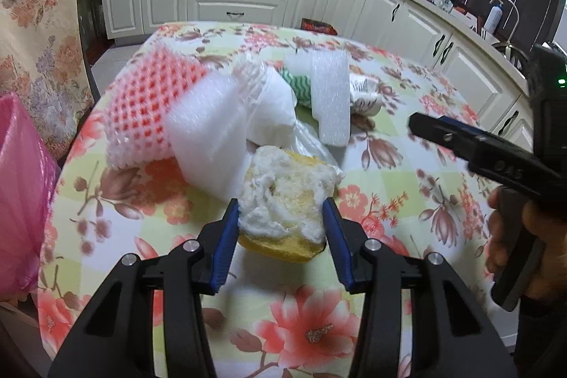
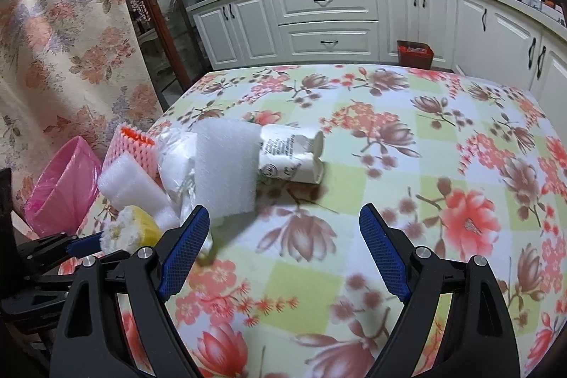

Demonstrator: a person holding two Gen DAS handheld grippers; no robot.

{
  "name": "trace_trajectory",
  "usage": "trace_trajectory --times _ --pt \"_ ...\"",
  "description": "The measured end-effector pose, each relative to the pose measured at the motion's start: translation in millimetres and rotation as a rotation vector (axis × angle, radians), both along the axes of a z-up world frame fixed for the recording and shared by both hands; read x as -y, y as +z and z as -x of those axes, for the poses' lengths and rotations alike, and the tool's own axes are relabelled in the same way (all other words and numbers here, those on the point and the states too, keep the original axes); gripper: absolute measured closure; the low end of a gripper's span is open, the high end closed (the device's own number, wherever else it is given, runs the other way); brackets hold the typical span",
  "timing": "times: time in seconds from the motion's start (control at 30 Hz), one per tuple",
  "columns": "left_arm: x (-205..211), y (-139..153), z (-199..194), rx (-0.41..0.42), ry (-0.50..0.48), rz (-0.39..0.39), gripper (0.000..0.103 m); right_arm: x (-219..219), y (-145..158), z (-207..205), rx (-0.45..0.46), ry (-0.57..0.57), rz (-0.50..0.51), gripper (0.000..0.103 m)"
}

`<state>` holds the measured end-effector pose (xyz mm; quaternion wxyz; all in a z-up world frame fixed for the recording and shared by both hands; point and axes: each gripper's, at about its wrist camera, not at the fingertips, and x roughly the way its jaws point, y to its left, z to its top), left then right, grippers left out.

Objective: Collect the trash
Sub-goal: 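Grasp the yellow sponge with the left tool and lift it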

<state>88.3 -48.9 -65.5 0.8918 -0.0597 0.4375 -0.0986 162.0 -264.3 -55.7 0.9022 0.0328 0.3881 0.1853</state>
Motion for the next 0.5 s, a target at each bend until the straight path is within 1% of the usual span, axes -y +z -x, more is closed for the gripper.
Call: trace_trajectory --times 0.4,0.5 --pt "-18 35 7 0.076 0.028 0.020 0.057 -35 1 -27 -0.011 0.075 -0.045 0.022" --pt "-24 44 9 0.096 0.039 0.023 0.057 -42 -2 -35 -0.021 0.087 -0.050 0.024"
